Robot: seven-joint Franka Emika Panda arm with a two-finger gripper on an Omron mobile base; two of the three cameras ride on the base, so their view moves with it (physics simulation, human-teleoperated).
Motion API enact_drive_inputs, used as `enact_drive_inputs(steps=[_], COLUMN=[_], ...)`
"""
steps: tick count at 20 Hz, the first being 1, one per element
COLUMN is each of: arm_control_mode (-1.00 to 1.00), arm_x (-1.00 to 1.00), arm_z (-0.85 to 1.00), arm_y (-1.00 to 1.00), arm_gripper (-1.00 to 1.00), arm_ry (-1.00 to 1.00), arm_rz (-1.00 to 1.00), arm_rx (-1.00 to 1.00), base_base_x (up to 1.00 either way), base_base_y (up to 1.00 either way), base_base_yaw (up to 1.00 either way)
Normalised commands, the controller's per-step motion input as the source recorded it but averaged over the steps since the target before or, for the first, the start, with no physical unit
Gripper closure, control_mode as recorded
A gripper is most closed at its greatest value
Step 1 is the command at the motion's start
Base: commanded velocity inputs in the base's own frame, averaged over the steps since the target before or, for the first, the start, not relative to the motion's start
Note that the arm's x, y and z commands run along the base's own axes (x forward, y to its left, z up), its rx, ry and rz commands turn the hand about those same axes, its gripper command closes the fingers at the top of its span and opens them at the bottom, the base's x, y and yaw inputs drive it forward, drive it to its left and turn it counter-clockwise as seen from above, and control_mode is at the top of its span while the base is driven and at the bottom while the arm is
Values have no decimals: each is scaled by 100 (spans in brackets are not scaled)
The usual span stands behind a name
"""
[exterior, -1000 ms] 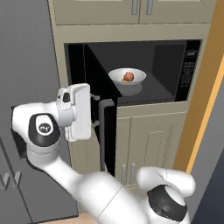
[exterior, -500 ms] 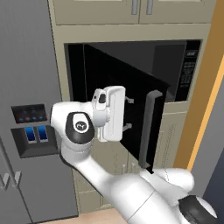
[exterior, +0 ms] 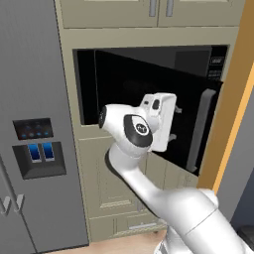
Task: Place the bowl containing the onion and shrimp in the microwave. Close the microwave door and press the start button to microwave the meal.
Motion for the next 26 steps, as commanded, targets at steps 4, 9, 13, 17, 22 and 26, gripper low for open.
enact_drive_inputs(steps=[4,9,13,17,22,26], arm_control_mode=[-100,-100,-100,-100,-100,-100], arm_x=[82,77,85,80,85,83], arm_z=[-26,-4,0,-3,-10,-7], arm_y=[-65,-34,-36,-34,-30,-27], arm_gripper=[-100,-100,-100,-100,-100,-100], arm_ry=[0,-4,0,-2,-5,-8], arm_rz=[15,23,36,39,37,37], arm_rx=[19,16,16,16,13,13], base_base_x=[0,0,0,0,0,0], base_base_y=[0,0,0,0,0,0], base_base_yaw=[0,0,0,0,0,0])
